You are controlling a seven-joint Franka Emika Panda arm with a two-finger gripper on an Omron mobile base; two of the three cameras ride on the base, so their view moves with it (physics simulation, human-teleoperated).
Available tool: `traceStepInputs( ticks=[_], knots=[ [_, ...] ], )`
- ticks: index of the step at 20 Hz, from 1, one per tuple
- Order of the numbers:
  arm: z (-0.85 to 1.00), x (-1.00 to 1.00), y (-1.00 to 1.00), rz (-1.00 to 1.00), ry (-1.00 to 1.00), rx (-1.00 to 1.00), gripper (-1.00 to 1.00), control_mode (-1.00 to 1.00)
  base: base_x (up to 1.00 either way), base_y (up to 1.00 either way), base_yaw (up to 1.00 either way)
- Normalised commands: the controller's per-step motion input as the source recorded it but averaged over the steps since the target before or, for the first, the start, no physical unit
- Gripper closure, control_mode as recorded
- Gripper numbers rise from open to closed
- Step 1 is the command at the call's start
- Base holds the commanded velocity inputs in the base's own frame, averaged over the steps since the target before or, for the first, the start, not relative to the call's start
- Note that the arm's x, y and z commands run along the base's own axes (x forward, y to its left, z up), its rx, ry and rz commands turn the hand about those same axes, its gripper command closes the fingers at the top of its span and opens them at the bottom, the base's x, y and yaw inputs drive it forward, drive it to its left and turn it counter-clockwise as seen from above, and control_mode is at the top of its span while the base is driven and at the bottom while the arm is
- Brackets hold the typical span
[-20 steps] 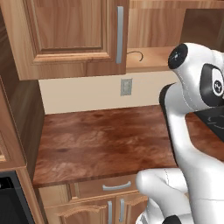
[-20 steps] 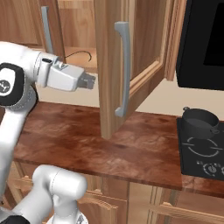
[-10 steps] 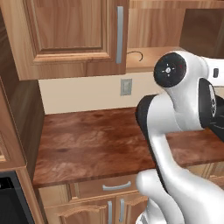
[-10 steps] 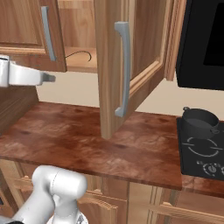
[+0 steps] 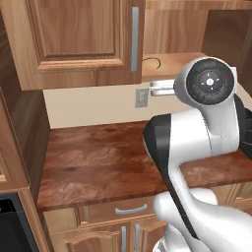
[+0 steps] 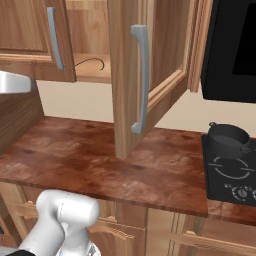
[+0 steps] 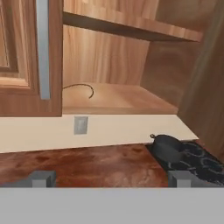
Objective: Open the cabinet and move the ladle to the pot. Then close the cabinet.
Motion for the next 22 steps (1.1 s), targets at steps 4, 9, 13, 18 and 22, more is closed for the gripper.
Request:
traceStepInputs(
  ticks=[4, 9, 13, 18, 22],
  knots=[
    [0.04, 0.7, 0.5, 0.27, 0.04, 0.24, -1.0, -1.0, 0.0, 0.0, 0.0],
    [0.1, 0.71, 0.3, 0.14, 0.0, 0.16, -1.0, -1.0, 0.0, 0.0, 0.0],
    [0.05, 0.36, 0.18, 0.03, 0.0, 0.02, -1.0, -1.0, 0.0, 0.0, 0.0],
    [0.0, 0.31, 0.18, 0.0, 0.0, 0.0, -1.0, -1.0, 0.0, 0.0, 0.0],
    [0.0, 0.43, 0.05, 0.0, 0.0, 0.0, -1.0, -1.0, 0.0, 0.0, 0.0]
  ],
)
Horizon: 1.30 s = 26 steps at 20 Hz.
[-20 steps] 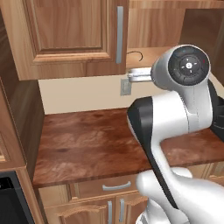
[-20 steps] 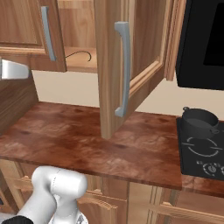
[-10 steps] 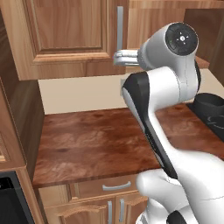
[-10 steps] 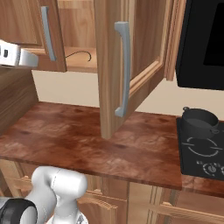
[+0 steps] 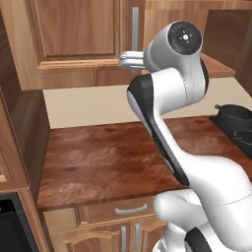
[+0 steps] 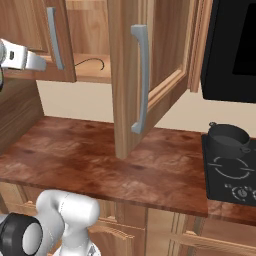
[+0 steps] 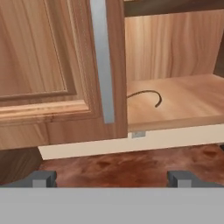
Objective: Open the cabinet and move the ladle to the pot. Then close the cabinet.
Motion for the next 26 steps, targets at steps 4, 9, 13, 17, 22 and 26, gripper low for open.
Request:
traceStepInputs(
  ticks=[4, 9, 13, 17, 22, 26],
  knots=[
    [0.01, 0.5, 0.0, 0.0, 0.0, 0.0, -1.0, -1.0, 0.0, 0.0, 0.0],
    [0.0, 0.4, 0.0, 0.0, 0.0, 0.0, -1.0, -1.0, 0.0, 0.0, 0.0],
    [0.0, 0.36, 0.0, 0.03, 0.0, 0.0, -1.0, -1.0, 0.0, 0.0, 0.0],
    [0.0, 0.26, -0.01, 0.03, 0.0, 0.0, -1.0, -1.0, 0.0, 0.0, 0.0],
    [0.0, 0.23, -0.06, 0.02, 0.0, 0.0, -1.0, -1.0, 0.0, 0.0, 0.0],
    [0.0, 0.21, -0.1, 0.0, 0.0, 0.0, -1.0, -1.0, 0.0, 0.0, 0.0]
  ],
)
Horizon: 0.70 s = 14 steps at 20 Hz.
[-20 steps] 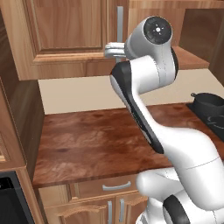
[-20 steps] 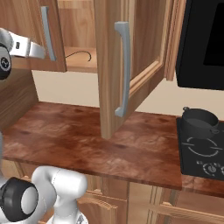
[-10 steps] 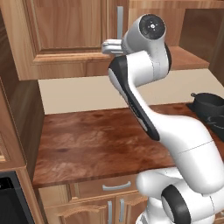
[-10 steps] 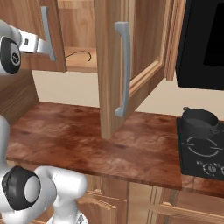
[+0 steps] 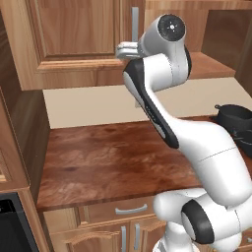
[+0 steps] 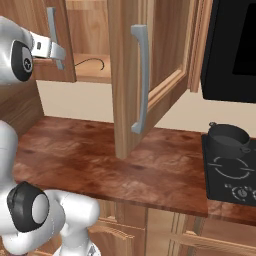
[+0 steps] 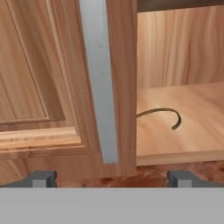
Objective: Open the cabinet and move the ladle to the pot. Then close the cabinet.
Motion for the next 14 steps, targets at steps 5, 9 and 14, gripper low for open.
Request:
traceStepInputs(
  ticks=[5, 9, 14],
  knots=[
    [0.0, 0.26, -0.05, 0.0, 0.0, 0.0, -1.0, -1.0, 0.0, 0.0, 0.0],
    [0.0, 0.3, 0.0, 0.01, 0.0, 0.0, -1.0, -1.0, 0.0, 0.0, 0.0],
    [0.0, 0.33, 0.0, 0.0, 0.0, 0.0, -1.0, -1.0, 0.0, 0.0, 0.0]
  ],
)
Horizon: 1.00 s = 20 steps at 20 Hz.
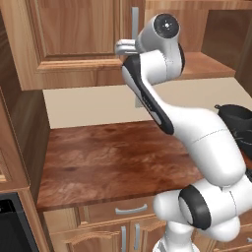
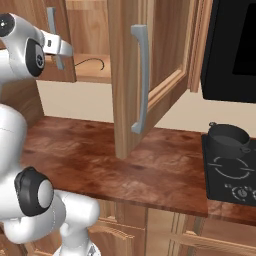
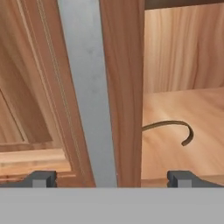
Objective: Open the cabinet and move the ladle to the pot. Then close the cabinet.
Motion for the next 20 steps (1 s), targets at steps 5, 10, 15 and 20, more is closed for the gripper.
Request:
traceStepInputs(
  ticks=[5, 10, 15, 20],
  knots=[
    [0.0, 0.35, 0.0, 0.0, 0.0, 0.0, -1.0, -1.0, 0.0, 0.0, 0.0],
    [-0.02, 0.3, 0.0, 0.0, 0.0, 0.0, -1.0, -1.0, 0.0, 0.0, 0.0],
    [-0.07, 0.26, 0.0, 0.0, 0.0, 0.0, -1.0, -1.0, 0.0, 0.0, 0.0],
    [-0.09, 0.25, 0.02, 0.0, 0.0, 0.0, 1.0, -1.0, 0.0, 0.0, 0.0]
  ],
)
